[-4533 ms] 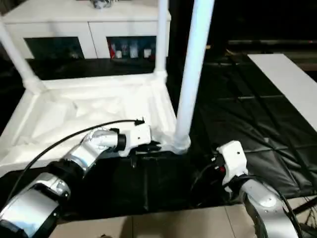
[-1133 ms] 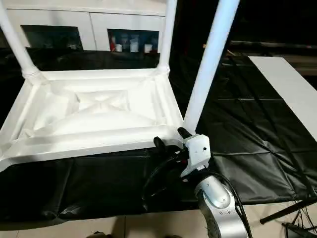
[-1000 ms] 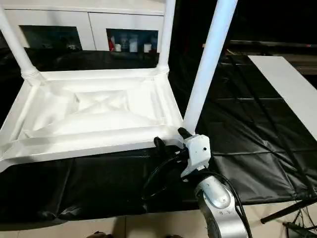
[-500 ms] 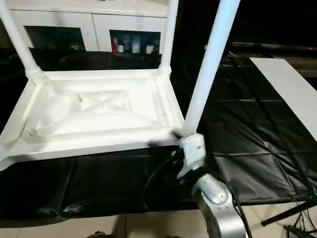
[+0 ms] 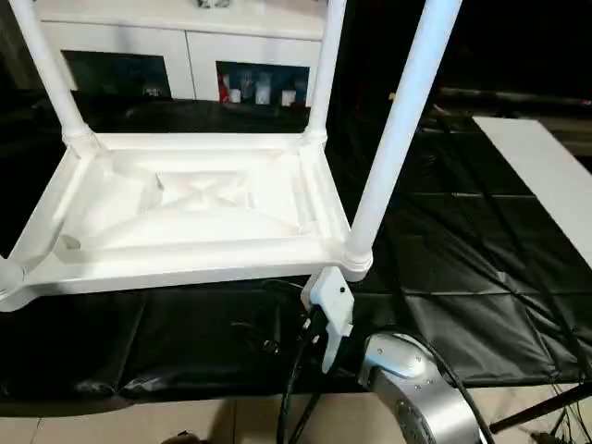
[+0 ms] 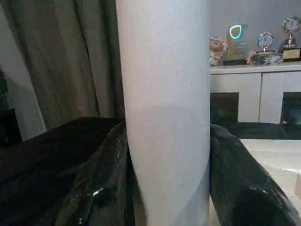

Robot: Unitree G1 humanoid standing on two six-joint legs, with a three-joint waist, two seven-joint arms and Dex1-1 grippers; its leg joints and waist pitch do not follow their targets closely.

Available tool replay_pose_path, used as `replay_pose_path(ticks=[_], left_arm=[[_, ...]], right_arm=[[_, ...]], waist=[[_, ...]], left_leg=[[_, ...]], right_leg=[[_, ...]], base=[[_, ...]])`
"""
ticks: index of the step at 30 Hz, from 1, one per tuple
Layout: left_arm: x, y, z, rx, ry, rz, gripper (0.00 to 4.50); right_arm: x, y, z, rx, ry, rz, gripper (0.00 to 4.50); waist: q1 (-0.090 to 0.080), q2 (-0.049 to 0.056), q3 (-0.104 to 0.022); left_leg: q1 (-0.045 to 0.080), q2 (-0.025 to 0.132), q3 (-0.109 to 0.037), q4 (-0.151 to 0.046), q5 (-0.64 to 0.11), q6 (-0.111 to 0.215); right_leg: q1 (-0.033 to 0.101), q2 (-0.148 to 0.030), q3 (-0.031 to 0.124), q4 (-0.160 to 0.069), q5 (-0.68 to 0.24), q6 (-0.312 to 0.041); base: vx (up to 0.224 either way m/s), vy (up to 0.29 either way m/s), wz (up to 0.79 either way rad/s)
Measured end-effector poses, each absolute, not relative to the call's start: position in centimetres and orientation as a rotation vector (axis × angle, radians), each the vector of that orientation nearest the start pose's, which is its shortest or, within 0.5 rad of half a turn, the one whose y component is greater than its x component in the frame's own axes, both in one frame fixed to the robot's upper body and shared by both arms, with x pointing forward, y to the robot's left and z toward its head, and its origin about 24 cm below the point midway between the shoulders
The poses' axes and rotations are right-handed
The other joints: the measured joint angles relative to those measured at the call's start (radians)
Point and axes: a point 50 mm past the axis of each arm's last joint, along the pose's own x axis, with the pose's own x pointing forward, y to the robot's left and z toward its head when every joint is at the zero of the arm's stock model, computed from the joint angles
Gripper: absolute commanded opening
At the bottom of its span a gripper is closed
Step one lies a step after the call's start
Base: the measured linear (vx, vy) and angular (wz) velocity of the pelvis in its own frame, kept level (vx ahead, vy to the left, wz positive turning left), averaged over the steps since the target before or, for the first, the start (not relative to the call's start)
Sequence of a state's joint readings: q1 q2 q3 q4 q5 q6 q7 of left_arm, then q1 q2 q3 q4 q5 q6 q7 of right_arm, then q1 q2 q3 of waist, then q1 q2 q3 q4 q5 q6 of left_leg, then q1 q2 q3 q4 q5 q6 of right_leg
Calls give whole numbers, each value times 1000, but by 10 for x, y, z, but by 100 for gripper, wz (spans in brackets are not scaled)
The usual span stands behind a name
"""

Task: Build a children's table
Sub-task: Flip table

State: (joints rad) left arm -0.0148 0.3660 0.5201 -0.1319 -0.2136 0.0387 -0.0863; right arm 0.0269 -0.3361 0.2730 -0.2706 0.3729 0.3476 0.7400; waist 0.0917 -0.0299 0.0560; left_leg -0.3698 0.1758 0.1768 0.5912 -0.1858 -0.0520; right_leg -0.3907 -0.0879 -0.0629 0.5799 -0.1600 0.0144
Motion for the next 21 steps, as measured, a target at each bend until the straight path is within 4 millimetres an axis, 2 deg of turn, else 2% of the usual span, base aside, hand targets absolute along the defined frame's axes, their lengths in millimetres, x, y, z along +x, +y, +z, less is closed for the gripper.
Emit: replay_pose_path(ticks=[4, 12, 16, 21], left_arm=[[226, 318, 129, 155, -231, 371, 189], [230, 316, 129, 109, -196, 292, 186], [235, 311, 129, 30, -190, 247, 185], [241, 297, 128, -112, -191, 172, 185]], right_arm=[[210, -102, 57, 86, 205, 1084, 391], [210, -101, 54, 84, 214, 1079, 391], [216, -101, 50, 65, 211, 1016, 391], [223, -104, 50, 69, 191, 947, 391]], waist=[[-2, 0, 0], [7, 3, -5], [19, 5, -7], [36, 11, -4]], left_leg=[[4, 0, -1, 0, 0, 0], [4, -1, -2, 0, 0, 0], [3, -2, -2, 0, 0, 0], [1, -2, -2, 0, 0, 0]], right_leg=[[3, 0, 0, 0, 0, 1], [6, -1, -1, -2, -1, 1], [6, -2, -1, -2, -1, 2], [5, -2, 0, -2, -1, 2]], base=[[0, 0, 0], [0, 0, 0], [0, 0, 0], [0, 0, 0]])
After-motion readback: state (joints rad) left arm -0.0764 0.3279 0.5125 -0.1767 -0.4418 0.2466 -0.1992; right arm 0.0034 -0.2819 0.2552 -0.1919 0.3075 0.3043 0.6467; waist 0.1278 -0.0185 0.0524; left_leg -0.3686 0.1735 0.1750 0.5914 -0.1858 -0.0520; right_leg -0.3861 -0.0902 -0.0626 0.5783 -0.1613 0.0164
